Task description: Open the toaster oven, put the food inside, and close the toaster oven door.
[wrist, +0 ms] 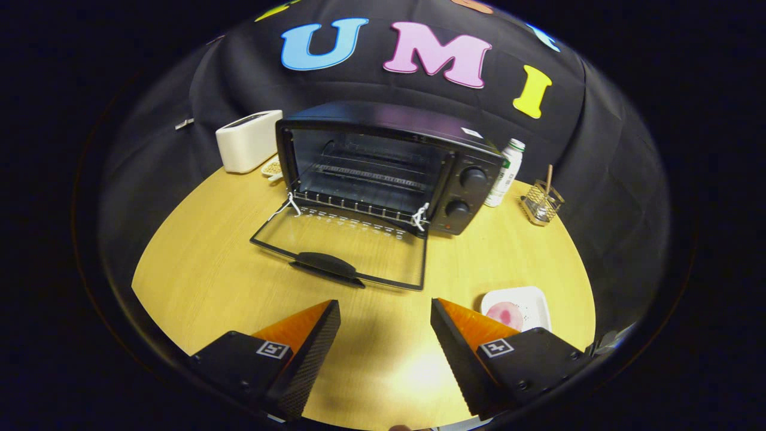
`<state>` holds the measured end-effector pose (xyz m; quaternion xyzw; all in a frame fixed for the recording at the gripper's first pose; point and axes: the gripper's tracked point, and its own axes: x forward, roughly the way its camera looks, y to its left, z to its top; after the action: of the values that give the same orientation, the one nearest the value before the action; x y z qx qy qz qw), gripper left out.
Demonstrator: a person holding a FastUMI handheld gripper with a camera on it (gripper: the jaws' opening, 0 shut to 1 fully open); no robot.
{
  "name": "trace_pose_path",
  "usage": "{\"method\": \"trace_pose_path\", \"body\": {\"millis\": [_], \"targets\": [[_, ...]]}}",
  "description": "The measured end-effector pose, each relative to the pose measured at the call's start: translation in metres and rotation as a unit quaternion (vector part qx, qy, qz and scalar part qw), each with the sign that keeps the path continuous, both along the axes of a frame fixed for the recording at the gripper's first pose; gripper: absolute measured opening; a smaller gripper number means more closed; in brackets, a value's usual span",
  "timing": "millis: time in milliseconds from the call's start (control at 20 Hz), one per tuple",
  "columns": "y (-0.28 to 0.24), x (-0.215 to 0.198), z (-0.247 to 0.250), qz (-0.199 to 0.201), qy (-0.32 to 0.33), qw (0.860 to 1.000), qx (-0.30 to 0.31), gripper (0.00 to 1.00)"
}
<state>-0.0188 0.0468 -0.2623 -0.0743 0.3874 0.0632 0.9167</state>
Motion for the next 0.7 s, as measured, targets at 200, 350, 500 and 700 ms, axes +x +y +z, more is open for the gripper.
{"method": "trace_pose_path", "body": {"millis": [200, 350, 500, 700], "targets": [[-0.065, -0.007, 0.014, -0.043, 0.005, 0.999, -0.005, 0.99], [-0.107, -0.003, 0.012, -0.066, 0.024, 0.998, 0.002, 0.99], [-0.149, 0.003, 0.008, -0.086, 0.061, 0.994, 0.020, 0.99], [-0.205, 0.017, 0.001, -0.092, 0.092, 0.991, 0.015, 0.99]]}}
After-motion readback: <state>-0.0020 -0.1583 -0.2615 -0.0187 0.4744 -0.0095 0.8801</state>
